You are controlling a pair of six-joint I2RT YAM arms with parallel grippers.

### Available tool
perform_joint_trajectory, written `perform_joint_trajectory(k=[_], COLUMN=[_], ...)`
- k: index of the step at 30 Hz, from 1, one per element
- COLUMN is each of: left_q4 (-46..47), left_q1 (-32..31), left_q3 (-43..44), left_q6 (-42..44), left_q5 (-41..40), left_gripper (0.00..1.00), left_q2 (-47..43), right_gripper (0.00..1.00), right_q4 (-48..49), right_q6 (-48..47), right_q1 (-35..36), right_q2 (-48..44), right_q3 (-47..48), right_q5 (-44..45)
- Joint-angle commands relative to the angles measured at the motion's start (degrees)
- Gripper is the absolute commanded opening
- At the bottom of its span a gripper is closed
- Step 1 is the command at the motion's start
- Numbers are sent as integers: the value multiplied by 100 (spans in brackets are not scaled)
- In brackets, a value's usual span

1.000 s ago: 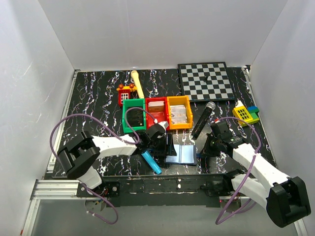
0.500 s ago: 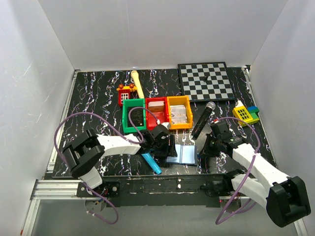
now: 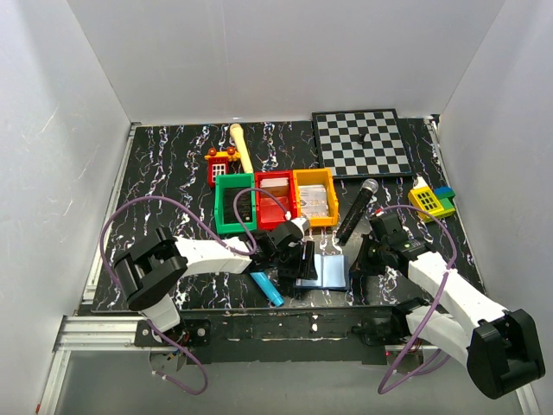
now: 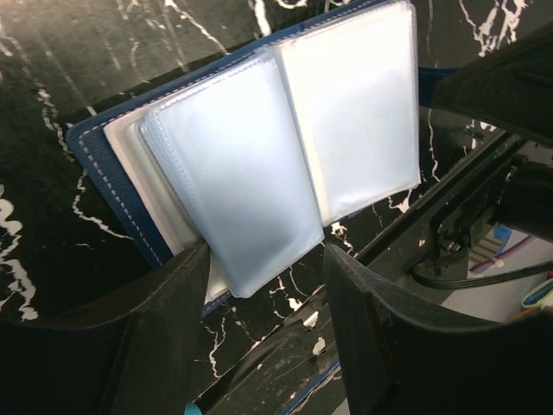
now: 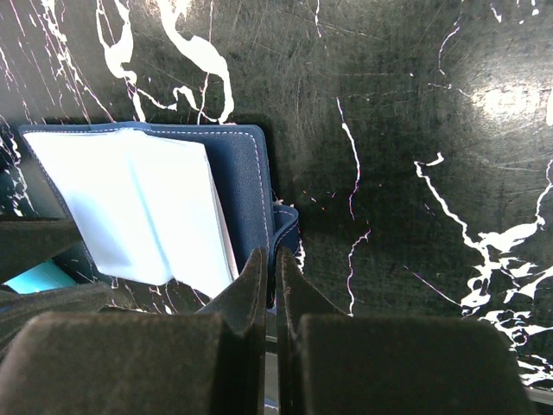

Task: Take the credit cards out of the card holder
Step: Remove the credit card from the card holder.

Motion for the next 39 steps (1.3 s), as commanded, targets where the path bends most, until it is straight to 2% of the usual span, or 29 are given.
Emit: perform_joint_trajectory(k=[1, 16, 28, 36, 39], left_q4=[330, 234, 155, -469, -610], left_q1=[-138, -358, -376, -613, -622], left_q3=[283, 802, 820, 1777, 1717], left_q6=[257, 539, 573, 1057, 917], left_q5=[190, 278, 172, 137, -134], left_gripper=[54, 54, 55, 55, 54], left_q2=[-125, 113, 77, 622, 588], right_gripper=[1, 1, 1, 1, 1], right_q4=[126, 109, 118, 126, 91], right_q6=[-36, -28, -36, -28, -36], right_q1=[-2, 7, 7, -2, 16], right_q2=[13, -14, 4, -5, -49], right_q3=[-19, -19, -28, -19, -19], right_q5=[-140, -140, -140, -131, -122])
